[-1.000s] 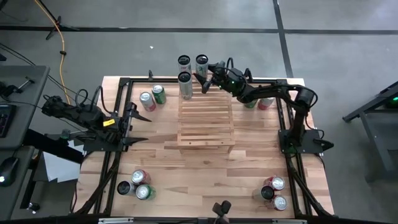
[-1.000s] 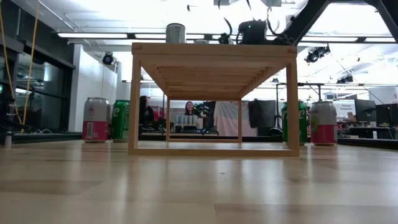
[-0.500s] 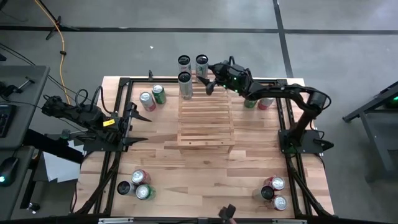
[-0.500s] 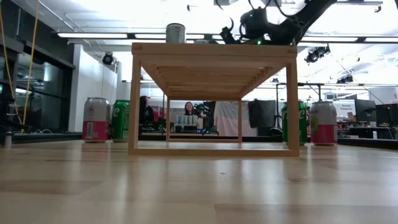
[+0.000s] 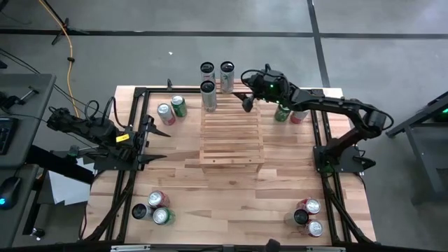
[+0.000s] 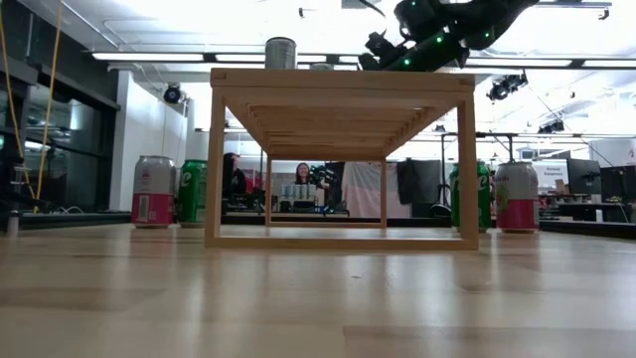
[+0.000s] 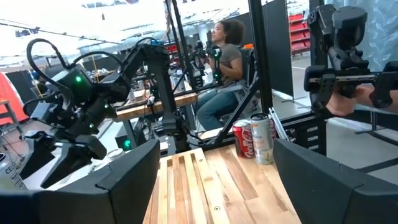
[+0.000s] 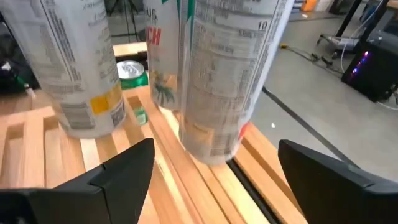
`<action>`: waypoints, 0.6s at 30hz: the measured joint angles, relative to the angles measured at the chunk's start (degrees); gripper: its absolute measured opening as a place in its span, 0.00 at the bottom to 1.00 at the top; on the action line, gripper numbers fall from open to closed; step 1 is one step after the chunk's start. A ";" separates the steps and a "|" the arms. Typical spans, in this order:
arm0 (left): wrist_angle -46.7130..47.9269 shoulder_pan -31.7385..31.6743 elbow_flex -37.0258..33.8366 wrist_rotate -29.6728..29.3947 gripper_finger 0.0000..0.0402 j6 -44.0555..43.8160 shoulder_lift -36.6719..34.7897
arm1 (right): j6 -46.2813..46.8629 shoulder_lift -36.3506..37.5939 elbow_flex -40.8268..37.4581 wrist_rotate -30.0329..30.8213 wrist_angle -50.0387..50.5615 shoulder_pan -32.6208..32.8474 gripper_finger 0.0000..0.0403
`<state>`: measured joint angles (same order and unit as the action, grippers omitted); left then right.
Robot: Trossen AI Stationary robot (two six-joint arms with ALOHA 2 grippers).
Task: Place canned beverage on shelf
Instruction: Put the top white pink soda can aligned with the other white pink soda can on the shelf
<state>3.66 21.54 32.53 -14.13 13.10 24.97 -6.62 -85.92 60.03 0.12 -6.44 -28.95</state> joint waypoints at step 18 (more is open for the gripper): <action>-0.13 -0.02 0.00 0.00 0.76 -0.02 0.00 | 0.16 -7.64 -0.07 14.25 -8.90 1.50 0.02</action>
<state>3.54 21.52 32.53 -14.13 13.08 24.97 -6.46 -93.57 59.96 14.37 -15.34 -27.45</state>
